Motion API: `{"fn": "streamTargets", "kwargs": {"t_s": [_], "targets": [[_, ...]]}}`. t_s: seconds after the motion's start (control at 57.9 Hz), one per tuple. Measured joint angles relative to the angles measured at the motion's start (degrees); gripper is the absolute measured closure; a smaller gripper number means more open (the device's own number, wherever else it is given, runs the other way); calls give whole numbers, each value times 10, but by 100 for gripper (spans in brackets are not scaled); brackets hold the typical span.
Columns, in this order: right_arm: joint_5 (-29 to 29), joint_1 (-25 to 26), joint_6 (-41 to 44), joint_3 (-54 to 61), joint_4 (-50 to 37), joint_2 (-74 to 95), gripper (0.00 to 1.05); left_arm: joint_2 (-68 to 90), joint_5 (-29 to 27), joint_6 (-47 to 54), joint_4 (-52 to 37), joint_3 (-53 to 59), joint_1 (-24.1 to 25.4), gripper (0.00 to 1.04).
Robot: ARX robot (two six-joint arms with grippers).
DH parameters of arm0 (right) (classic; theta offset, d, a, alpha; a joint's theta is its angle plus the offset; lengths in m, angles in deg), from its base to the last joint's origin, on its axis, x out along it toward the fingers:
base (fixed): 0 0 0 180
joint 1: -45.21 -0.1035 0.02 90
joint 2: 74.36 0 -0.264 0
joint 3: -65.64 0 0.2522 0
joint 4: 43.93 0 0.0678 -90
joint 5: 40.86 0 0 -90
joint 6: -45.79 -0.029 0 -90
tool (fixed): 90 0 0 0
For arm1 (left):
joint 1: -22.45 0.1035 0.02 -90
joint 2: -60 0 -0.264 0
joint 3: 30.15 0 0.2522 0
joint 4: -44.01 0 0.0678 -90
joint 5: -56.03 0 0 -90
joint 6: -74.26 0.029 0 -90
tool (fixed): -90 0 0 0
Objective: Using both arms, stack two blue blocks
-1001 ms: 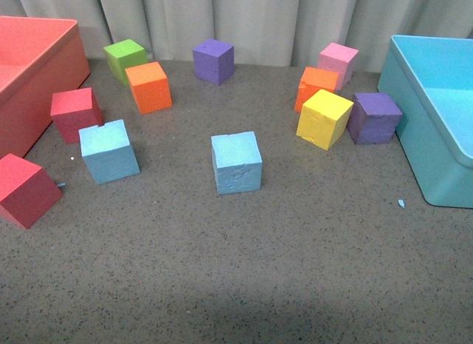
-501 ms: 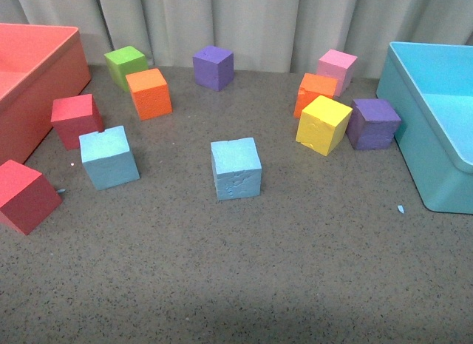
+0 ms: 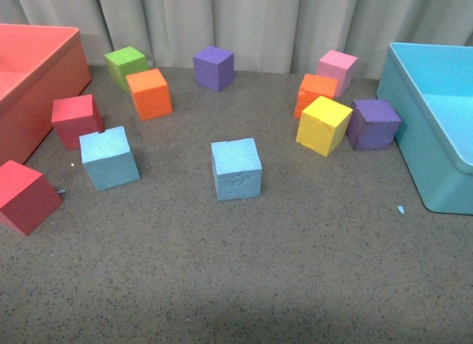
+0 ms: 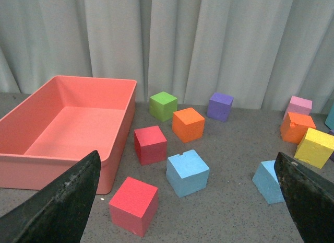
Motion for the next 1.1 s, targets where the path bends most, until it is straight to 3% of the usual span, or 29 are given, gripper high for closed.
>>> {"fn": "streamTargets", "kwargs": {"t_s": [0.155,0.259,0.621,0.69,0.742,0.828,1.018,1.105], "targets": [[-2,0,0,0,101,-86,104,0,0,0,0,0,0,7],[-2,0,1,0,105,-101,102,0,0,0,0,0,0,7],[-2,0,1,0,105,-101,18,0,0,0,0,0,0,7],[-2,0,0,0,105,-101,7,4,-6,-2,6,-2,-2,7],[-2,0,0,0,105,-101,10,36,-63,-20,73,-25,-17,7],[-2,0,0,0,105,-102,9,121,-87,-40,116,-49,-25,7],[-2,0,0,0,105,-102,9,363,-104,-71,-30,-118,-76,7],[-2,0,0,0,105,-102,9,561,-75,-107,-84,-215,-106,7]]}}
